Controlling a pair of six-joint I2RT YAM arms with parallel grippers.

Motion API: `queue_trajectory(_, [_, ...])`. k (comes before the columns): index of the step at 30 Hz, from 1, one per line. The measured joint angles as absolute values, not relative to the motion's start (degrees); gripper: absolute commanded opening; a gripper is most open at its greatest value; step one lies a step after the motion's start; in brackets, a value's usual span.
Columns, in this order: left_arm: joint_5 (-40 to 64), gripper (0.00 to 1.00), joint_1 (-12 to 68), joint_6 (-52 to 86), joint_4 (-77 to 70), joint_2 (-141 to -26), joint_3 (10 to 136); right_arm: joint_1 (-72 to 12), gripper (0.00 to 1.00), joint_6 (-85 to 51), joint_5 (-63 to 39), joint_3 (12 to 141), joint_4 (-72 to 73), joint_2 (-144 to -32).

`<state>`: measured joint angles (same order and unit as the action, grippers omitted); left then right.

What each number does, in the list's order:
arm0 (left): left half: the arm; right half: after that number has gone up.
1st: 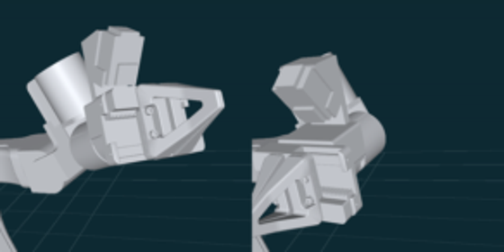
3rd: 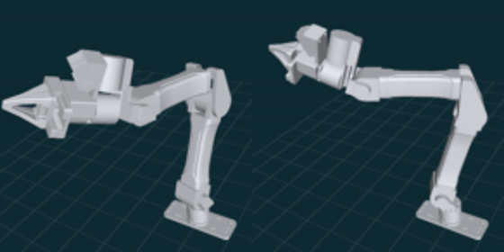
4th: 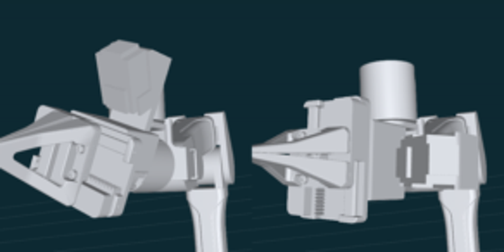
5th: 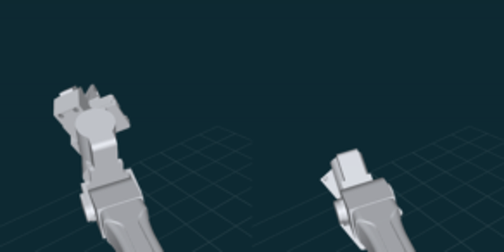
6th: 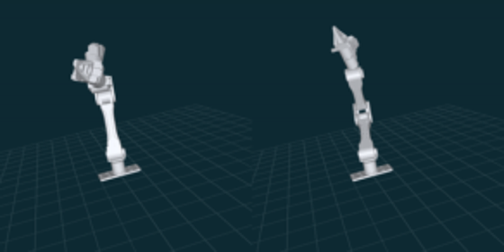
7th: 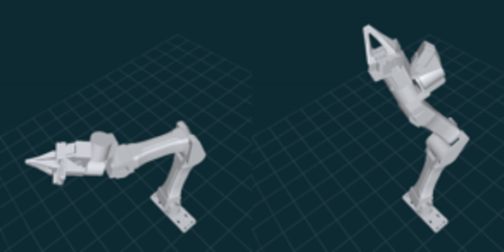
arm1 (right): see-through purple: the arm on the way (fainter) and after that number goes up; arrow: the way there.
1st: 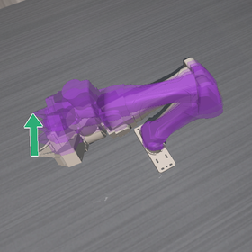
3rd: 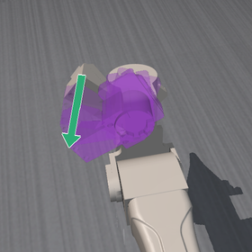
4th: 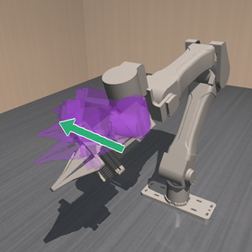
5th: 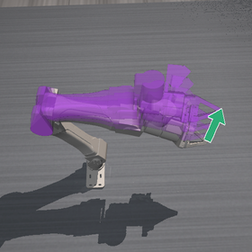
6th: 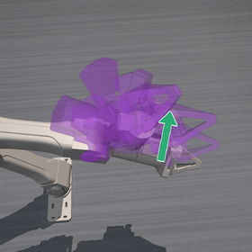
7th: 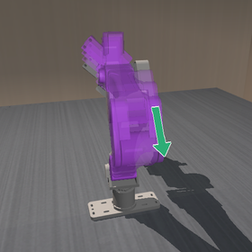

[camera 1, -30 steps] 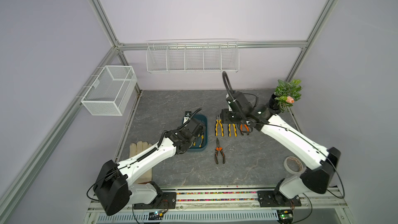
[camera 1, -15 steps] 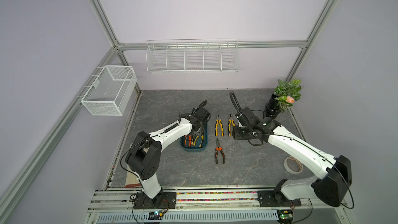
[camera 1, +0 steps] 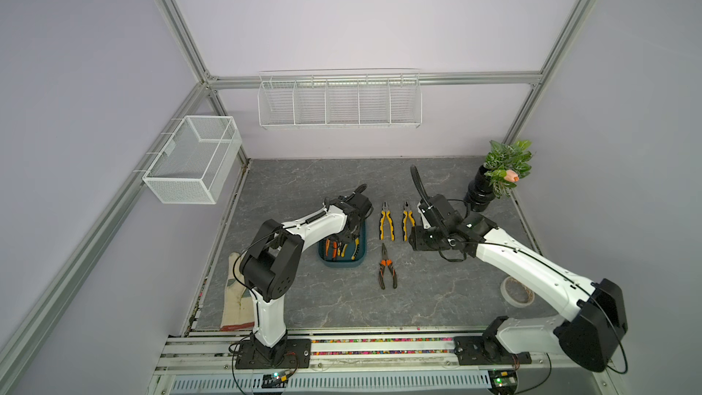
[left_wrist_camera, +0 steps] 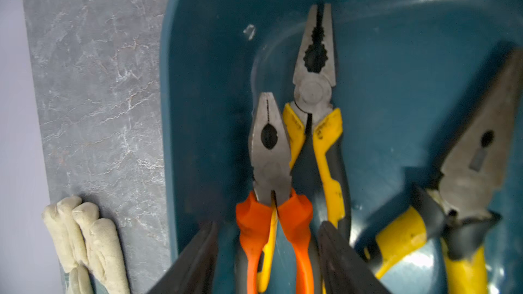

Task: Take the pliers out of the storage box
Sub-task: Pick up the pliers from the storage box.

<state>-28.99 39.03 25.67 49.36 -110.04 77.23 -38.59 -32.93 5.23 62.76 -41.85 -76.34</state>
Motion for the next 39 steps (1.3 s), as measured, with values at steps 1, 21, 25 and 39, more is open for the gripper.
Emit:
queue_trajectory(1, [-29.28,0.58,38.96,25.76,49.34,-111.42,78.46,-38.54,0.49,-32.93,4.99,62.74,-41.69,-76.34])
queue_trajectory(21, [-24.75,0.18,34.3,26.52,43.7,-113.86,78.35,-37.1,0.49,-32.93,2.9,60.66,-39.48,-76.66])
queue_trajectory(25, [-23.59,0.14,34.11,26.55,43.55,-113.01,77.71,-37.1,0.49,-32.95,2.5,60.66,-38.96,-77.82])
queue_trajectory(39, [-19.53,0.1,36.34,27.79,45.84,-103.37,76.97,-37.1,0.49,-32.95,1.98,60.58,-38.54,-78.91])
